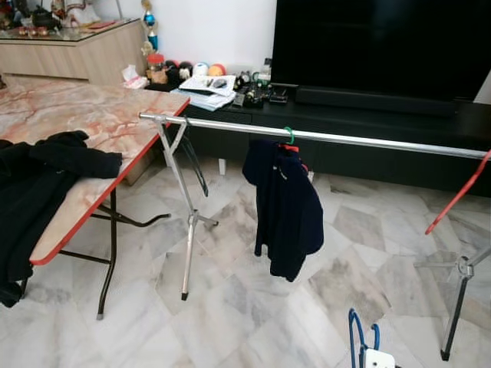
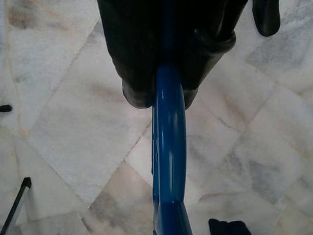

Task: Hang hanger

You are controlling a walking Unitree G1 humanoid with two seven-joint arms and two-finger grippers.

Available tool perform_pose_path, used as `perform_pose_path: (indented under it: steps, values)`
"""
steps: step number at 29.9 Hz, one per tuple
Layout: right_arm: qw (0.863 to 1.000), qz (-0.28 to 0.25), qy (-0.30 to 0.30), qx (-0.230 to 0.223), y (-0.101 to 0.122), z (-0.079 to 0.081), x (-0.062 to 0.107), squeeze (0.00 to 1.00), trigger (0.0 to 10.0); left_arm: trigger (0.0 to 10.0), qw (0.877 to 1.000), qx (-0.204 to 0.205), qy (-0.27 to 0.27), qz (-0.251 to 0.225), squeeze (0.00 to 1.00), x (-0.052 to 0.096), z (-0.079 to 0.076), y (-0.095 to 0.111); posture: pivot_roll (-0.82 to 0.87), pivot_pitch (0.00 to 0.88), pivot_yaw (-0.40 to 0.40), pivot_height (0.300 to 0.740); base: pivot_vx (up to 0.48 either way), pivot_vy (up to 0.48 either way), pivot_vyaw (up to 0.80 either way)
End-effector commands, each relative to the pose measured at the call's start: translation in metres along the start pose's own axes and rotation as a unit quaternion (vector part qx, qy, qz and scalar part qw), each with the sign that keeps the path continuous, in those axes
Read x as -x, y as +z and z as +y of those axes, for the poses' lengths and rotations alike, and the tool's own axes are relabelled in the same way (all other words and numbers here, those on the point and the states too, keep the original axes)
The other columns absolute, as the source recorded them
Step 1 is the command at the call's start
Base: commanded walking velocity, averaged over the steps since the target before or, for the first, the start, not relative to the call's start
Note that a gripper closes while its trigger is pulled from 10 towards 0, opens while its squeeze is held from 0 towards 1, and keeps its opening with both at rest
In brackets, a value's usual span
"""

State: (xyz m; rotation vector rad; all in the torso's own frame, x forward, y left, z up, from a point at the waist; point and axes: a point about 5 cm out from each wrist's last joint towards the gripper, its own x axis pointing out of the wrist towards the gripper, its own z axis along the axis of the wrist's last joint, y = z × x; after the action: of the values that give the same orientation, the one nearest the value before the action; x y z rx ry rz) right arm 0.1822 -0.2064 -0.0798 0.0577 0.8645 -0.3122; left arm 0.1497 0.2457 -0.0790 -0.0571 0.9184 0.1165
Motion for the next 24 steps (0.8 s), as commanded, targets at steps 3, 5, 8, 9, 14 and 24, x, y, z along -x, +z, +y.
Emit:
perform_pose_path:
  steps: [3,5,8,9,14,24]
  values:
    - [1.0,0.001,0.001,0.0,0.0,0.0,0.0,0.0,10.0,10.0,1.0,-0.006,0.002,-0.001,0.0,0.0,0.0,-0.005,0.13,0.022,-0.002,0.74,0.374,0.0,0.0]
    - [1.0,0.001,0.002,0.0,0.0,0.0,0.0,0.0,10.0,10.0,1.0,-0.008,0.0,0.004,0.0,0.0,0.0,-0.007,0.12,0.018,0.003,0.74,0.382,0.0,0.0]
    - [1.0,0.0,0.003,0.0,0.0,0.001,0.0,0.0,10.0,10.0,1.0,-0.01,0.004,0.006,0.0,0.001,0.001,-0.009,0.12,0.008,0.008,0.74,0.379,0.0,0.0]
    - [1.0,0.0,0.003,0.0,0.0,0.001,0.0,0.0,10.0,10.0,1.0,-0.01,0.004,0.006,0.0,0.001,0.001,-0.009,0.12,0.008,0.008,0.74,0.379,0.0,0.0]
    - [1.0,0.002,0.002,0.0,-0.001,0.001,0.0,0.0,10.0,10.0,1.0,-0.009,0.012,0.007,0.0,0.002,0.005,-0.013,0.12,0.0,0.01,0.74,0.382,0.0,0.0]
    - [1.0,0.002,0.003,0.001,-0.001,0.003,0.0,0.0,10.0,10.0,0.999,-0.007,0.026,0.04,0.0,0.013,0.026,-0.033,0.12,0.0,0.014,0.74,0.387,0.0,0.0]
